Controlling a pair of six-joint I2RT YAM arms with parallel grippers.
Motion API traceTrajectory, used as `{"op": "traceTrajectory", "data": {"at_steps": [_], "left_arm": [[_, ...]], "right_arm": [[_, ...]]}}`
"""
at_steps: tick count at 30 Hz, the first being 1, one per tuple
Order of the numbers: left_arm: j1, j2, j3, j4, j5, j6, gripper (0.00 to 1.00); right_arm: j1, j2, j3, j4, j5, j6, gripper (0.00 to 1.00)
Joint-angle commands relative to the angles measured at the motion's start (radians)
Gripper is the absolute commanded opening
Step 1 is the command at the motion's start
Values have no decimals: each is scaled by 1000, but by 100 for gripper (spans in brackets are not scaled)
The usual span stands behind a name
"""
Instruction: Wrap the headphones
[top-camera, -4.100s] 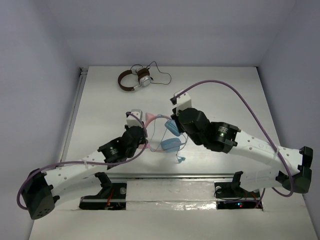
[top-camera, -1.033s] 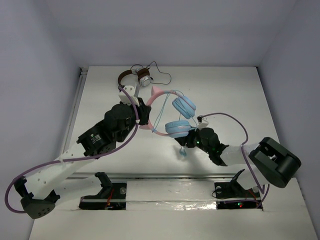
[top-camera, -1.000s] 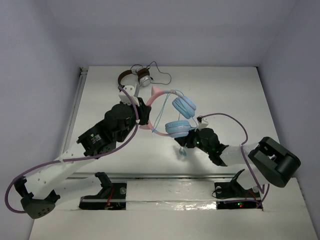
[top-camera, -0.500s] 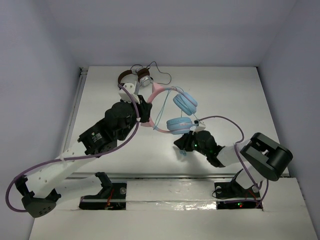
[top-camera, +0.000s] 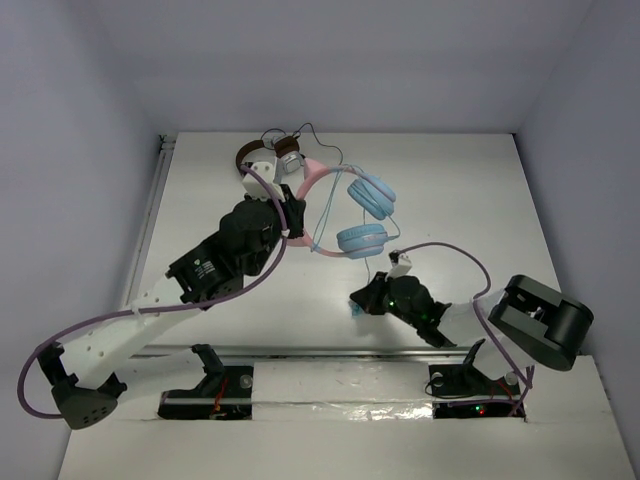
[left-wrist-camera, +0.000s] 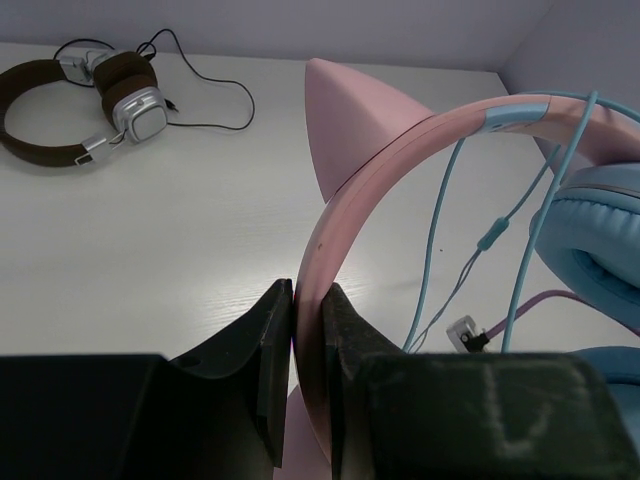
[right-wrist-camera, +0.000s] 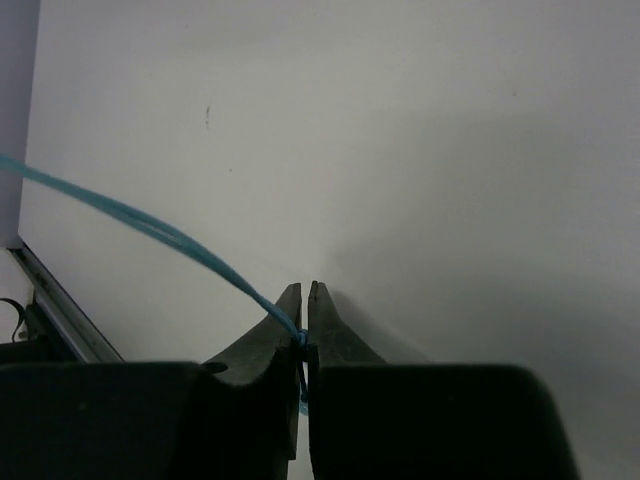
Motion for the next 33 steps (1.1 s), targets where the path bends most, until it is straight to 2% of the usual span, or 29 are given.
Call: {"op": "traceTrajectory", "data": {"at_steps": [1,7,11,16,20,26,33], "left_arm": [[-3,-5,61,156,-56,-31,0],[-3,24,16,228,-235,-55,0],[8,70,10,243,-306,-65,0],[46,133,-21,291,-326,-68,0],[60,177,-48,323,-356,-63,0],[69,229,-128,337,-376,-69,0],[69,200,-266,325,-320,-126,0]], "right_arm": [[58,-27,-1,-6,91,37,0],[223,-96,77,-212,207,103,0],[335,-121,140,-334,292,107,0],[494,-113,252,-486,378,115,0],[588,-78,403,-658,433,111,0],[668,-64,601,-906,488,59,0],[668,-127,713,-1048,527,-58,0]]}}
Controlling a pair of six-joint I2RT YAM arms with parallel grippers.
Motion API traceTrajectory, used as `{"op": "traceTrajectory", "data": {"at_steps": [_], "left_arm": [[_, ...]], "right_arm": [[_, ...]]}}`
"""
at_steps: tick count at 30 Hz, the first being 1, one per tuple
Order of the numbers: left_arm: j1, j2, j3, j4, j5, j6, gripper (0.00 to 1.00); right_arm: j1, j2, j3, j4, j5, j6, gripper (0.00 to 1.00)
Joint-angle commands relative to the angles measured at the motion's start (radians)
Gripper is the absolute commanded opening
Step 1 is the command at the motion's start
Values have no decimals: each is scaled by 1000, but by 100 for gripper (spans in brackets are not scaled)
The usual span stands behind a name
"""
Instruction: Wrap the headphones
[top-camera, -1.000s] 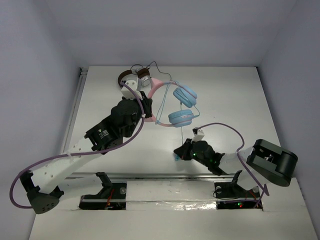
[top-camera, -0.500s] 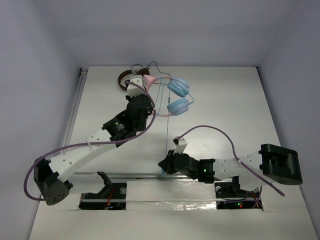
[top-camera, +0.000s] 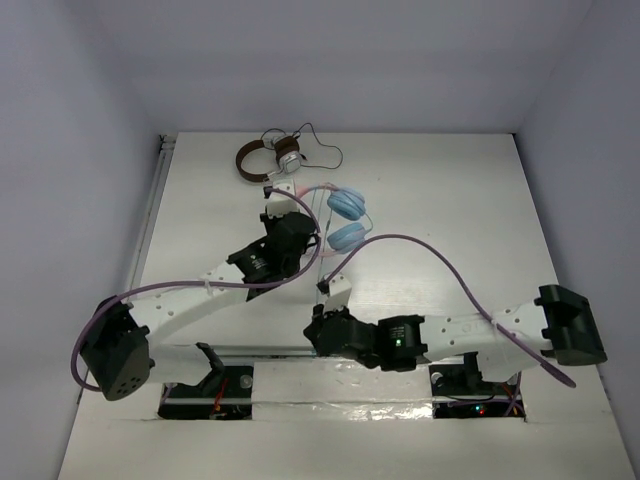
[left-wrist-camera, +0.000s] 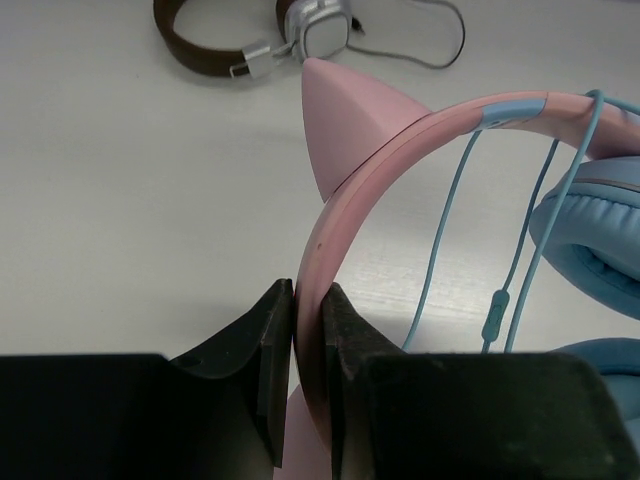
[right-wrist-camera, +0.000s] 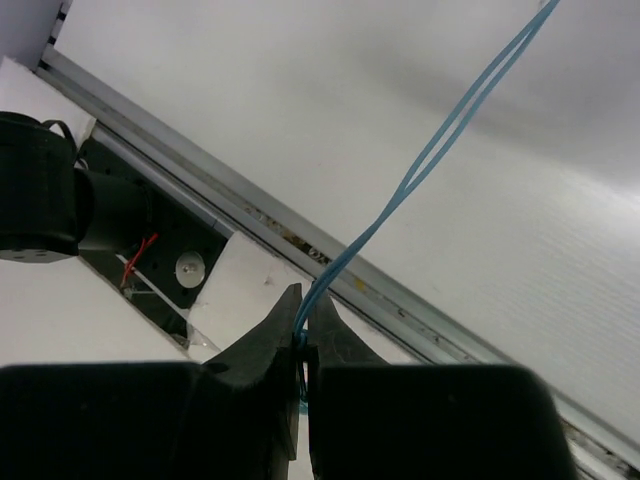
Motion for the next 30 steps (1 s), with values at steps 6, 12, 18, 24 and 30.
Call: {"op": "traceTrajectory", "data": {"at_steps": [6,12,18,24,30], "left_arm": [[-18,-82,-151,110,85,-132,0],[-91,-34,-208,74,91,-195,0],[-166,-53,-251,27,74,-253,0],[-218,-74,-267,-1,102,-282,0],[-236,-106,-265,-61,117,-276,0]], "right_arm": [[7,-85,108,-92,201,-224,0],[-42,-101,111,-22,284,-345,0],[-117,-170,69,27,299,-425,0],[-180,-174,39,67,296,-487,0],[-216,-178,13,87,330,-568,0]]}}
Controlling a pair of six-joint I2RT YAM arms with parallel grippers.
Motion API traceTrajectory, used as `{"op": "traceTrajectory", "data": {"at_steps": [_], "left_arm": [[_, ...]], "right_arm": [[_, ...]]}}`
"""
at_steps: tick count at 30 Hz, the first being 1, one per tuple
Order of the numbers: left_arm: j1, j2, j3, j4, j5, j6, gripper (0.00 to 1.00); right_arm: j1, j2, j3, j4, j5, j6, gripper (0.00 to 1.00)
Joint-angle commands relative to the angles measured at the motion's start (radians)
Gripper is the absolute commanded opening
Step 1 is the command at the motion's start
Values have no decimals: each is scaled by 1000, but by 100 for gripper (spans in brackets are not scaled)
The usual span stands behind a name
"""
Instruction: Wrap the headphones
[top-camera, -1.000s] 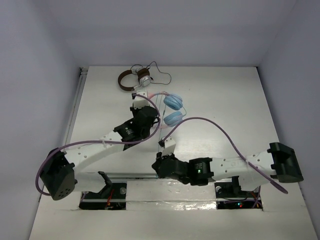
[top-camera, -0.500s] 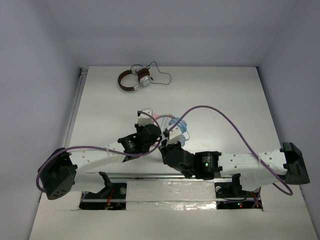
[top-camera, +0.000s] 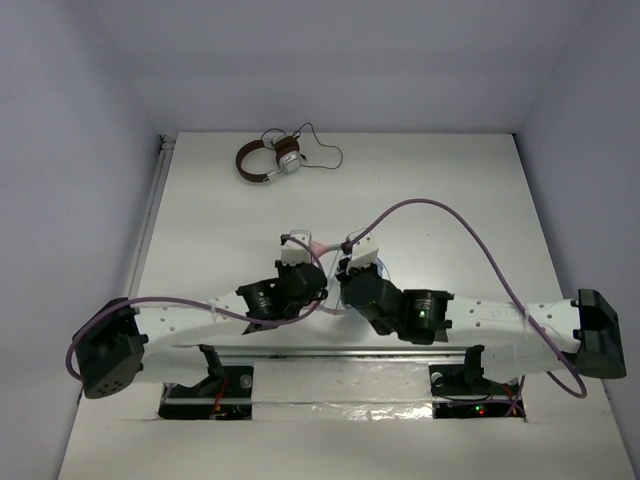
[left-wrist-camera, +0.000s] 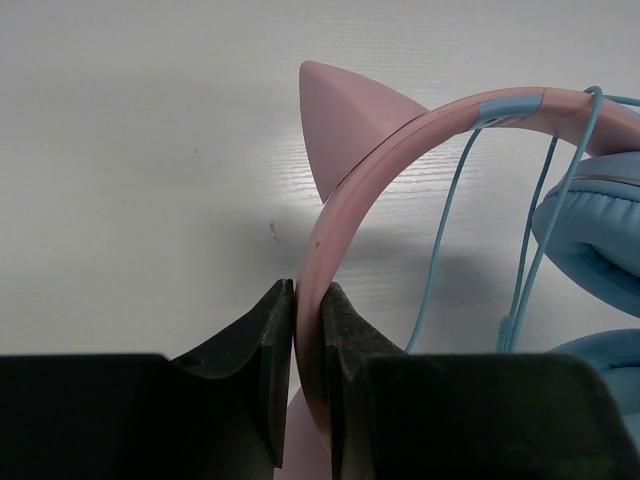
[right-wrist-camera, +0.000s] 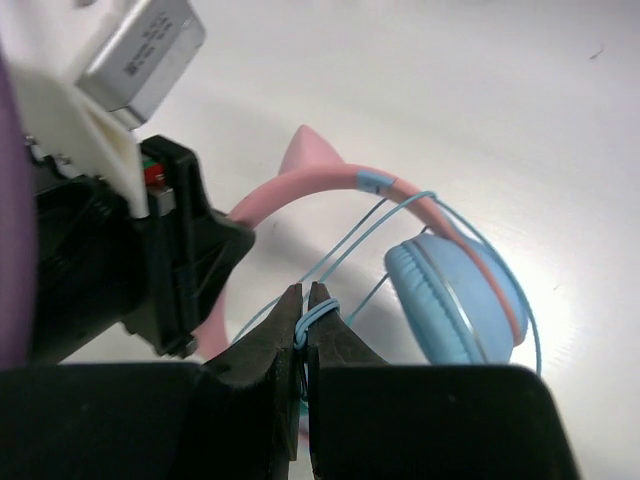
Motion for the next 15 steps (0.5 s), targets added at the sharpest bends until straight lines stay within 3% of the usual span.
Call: {"op": "traceTrajectory", "data": {"at_steps": [1,10,15], "left_arm": [[-9,-65,0,-23,-7,-37,0],[-9,-104,36,-159,78,4,0],[-19,-55,79,-299,59,4,0]], "right_arm": [[-23,-19,-8,97,70,-86,0],[-23,-32,-38,111,26,-212,0],[-23,-57,-6,-4,-78,-265,0]]}}
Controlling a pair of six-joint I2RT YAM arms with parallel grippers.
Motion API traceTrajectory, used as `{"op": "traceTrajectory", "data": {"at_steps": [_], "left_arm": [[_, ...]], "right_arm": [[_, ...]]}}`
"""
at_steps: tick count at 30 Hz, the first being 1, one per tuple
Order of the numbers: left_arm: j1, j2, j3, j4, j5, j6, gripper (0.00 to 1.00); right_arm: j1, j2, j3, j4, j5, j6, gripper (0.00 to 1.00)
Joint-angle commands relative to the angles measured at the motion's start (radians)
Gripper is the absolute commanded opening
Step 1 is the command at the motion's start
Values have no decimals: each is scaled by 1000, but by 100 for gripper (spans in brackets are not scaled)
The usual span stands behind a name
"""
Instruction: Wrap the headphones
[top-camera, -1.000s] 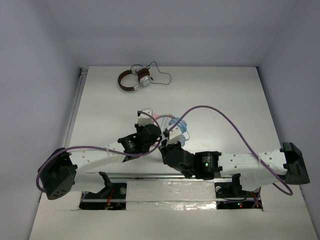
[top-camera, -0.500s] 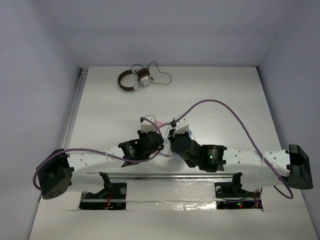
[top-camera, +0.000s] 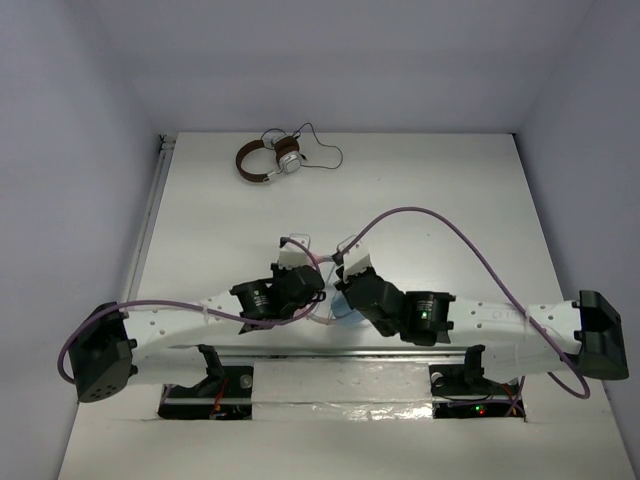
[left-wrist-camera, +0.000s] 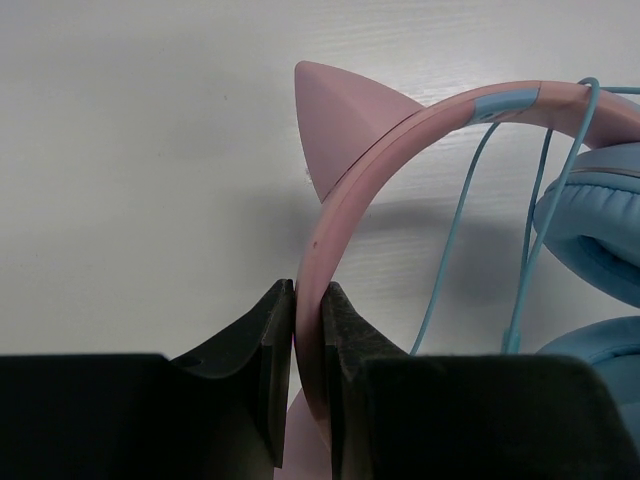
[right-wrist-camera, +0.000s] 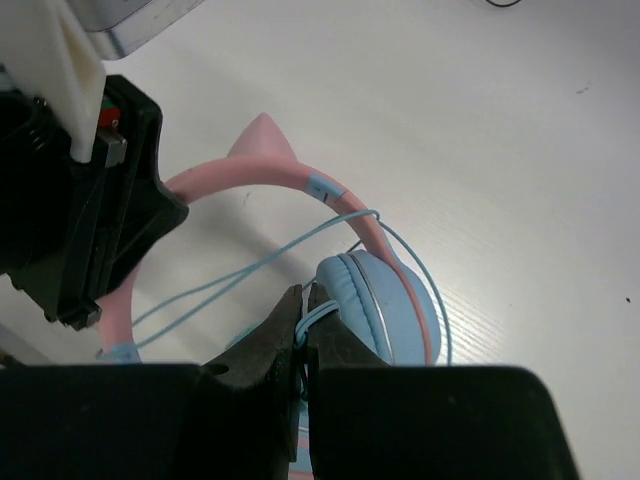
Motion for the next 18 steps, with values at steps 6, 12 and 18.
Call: {"op": "traceTrajectory", "data": {"at_steps": [6,12,18], "left_arm": [[-49,-4,98,-159,64,31,0],[-67,-118,149,-221,266,133,0],[-67,-153,203,-193,448,220,0]], "right_arm": [[-7,-60,128,-238,-148,-28,0],[-7,-103,116,-319,-107,21,0],[-7,-187,113,-323,-60,38,0]]}}
